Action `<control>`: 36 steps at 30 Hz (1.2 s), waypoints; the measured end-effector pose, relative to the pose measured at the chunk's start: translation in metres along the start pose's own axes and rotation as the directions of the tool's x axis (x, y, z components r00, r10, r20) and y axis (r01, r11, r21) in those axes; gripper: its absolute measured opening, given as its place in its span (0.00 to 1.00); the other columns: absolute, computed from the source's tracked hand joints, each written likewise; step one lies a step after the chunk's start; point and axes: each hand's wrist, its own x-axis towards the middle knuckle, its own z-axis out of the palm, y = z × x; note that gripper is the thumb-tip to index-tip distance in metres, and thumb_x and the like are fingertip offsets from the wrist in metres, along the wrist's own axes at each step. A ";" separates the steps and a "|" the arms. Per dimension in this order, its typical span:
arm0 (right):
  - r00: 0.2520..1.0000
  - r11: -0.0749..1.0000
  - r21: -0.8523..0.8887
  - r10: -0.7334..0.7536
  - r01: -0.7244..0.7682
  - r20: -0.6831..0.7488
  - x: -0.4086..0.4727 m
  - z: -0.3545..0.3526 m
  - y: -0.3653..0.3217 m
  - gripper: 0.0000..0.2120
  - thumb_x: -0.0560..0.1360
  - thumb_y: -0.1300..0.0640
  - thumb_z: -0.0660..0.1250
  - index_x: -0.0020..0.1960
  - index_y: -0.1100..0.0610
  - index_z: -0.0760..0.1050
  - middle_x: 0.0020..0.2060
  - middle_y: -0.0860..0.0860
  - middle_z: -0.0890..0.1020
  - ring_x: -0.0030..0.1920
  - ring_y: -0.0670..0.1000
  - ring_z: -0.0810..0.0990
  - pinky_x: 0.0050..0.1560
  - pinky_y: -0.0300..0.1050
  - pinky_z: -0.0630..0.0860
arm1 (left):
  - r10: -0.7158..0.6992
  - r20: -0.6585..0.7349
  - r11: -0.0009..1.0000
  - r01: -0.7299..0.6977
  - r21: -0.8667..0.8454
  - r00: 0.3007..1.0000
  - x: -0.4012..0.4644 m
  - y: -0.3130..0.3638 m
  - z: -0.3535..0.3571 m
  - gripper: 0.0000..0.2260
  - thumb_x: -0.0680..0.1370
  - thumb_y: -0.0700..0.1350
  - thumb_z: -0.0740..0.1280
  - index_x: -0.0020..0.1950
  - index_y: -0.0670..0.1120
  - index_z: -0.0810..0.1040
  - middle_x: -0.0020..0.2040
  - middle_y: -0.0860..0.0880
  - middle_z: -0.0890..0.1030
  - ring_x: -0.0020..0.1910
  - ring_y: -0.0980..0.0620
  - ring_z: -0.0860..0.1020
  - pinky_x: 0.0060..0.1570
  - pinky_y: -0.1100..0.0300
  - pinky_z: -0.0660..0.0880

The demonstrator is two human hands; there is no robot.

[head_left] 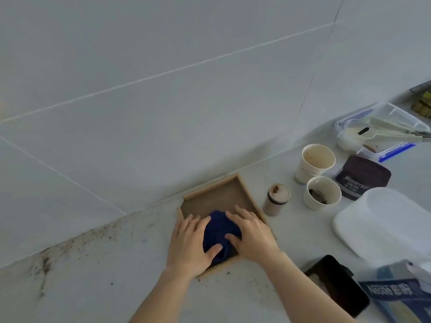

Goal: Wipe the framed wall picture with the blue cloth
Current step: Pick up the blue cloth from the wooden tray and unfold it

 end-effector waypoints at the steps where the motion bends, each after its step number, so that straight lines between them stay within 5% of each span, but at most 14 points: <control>1: 1.000 1.000 -0.006 0.004 -0.004 -0.003 0.001 0.002 0.000 0.30 0.82 0.45 0.65 0.81 0.45 0.60 0.82 0.50 0.62 0.79 0.56 0.64 0.71 0.54 0.74 | -0.006 0.006 1.000 0.006 -0.001 1.000 0.001 0.001 0.002 0.36 0.78 0.67 0.63 0.82 0.57 0.56 0.81 0.54 0.65 0.83 0.50 0.54 0.83 0.50 0.48; 6: 0.995 1.000 -0.001 0.019 -0.019 -0.098 0.004 0.018 0.009 0.19 0.81 0.54 0.67 0.72 0.49 0.75 0.64 0.49 0.80 0.63 0.53 0.77 0.54 0.47 0.78 | -0.045 -0.083 0.998 0.048 0.031 0.996 0.005 0.003 0.011 0.26 0.78 0.61 0.69 0.73 0.58 0.68 0.64 0.54 0.81 0.68 0.50 0.74 0.74 0.55 0.64; 11: 0.984 0.999 0.023 0.033 -0.029 -0.175 0.005 0.013 0.011 0.10 0.80 0.57 0.68 0.60 0.50 0.83 0.53 0.48 0.83 0.56 0.52 0.79 0.47 0.44 0.74 | -0.034 -0.129 0.999 0.039 0.035 0.991 0.007 0.003 0.008 0.19 0.79 0.57 0.69 0.68 0.56 0.73 0.58 0.57 0.84 0.64 0.51 0.75 0.68 0.57 0.65; 24: 0.966 0.997 -0.023 -0.082 0.079 -0.245 -0.005 -0.070 -0.023 0.13 0.82 0.60 0.64 0.61 0.50 0.82 0.56 0.48 0.83 0.59 0.53 0.78 0.50 0.47 0.73 | 0.044 -0.308 0.997 -0.022 0.075 0.950 -0.005 -0.008 -0.090 0.10 0.80 0.53 0.68 0.61 0.57 0.76 0.56 0.57 0.84 0.61 0.51 0.75 0.64 0.57 0.65; 36: 0.906 0.982 -0.079 -0.188 0.171 -0.379 -0.026 -0.134 -0.122 0.07 0.82 0.55 0.66 0.57 0.49 0.80 0.49 0.49 0.84 0.51 0.53 0.81 0.48 0.49 0.77 | 0.077 -0.492 0.993 -0.023 0.114 0.867 -0.063 -0.052 -0.194 0.07 0.81 0.50 0.66 0.59 0.56 0.78 0.51 0.57 0.85 0.57 0.51 0.74 0.62 0.58 0.65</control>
